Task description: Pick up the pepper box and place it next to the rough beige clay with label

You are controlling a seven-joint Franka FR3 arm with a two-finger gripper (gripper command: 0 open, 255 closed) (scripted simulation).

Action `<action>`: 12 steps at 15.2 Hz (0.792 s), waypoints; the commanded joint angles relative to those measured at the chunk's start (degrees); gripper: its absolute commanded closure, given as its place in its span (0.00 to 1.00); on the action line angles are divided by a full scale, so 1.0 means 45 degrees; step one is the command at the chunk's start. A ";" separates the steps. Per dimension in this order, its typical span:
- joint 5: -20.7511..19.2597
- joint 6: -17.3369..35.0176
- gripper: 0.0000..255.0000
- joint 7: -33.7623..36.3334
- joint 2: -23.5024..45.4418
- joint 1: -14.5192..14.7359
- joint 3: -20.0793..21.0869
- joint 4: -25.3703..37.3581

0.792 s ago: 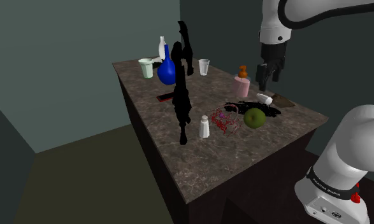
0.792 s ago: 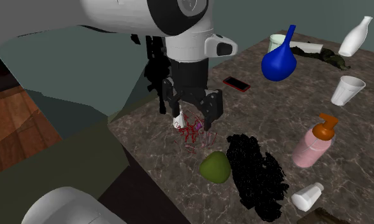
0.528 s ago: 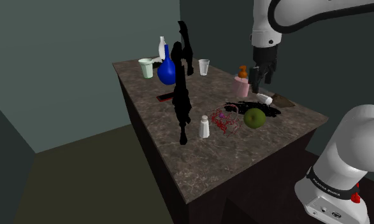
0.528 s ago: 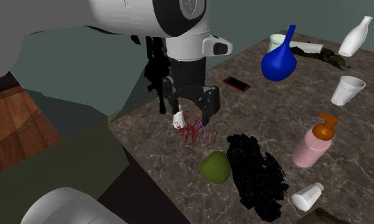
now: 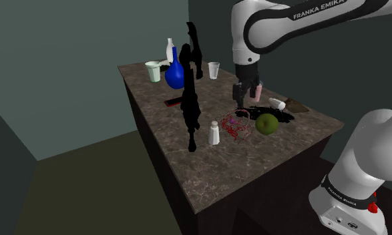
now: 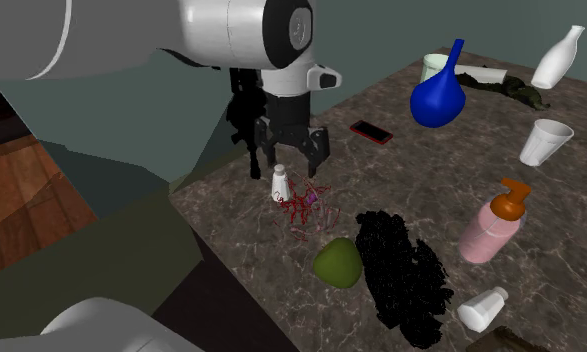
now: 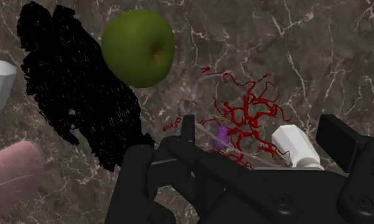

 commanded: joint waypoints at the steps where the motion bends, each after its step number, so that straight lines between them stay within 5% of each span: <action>1: 0.0037 0.0528 0.00 0.0006 0.0895 0.0138 0.0167 0.0328; 12: -0.0120 0.2072 0.00 0.0325 0.5289 0.0855 0.1066 0.2912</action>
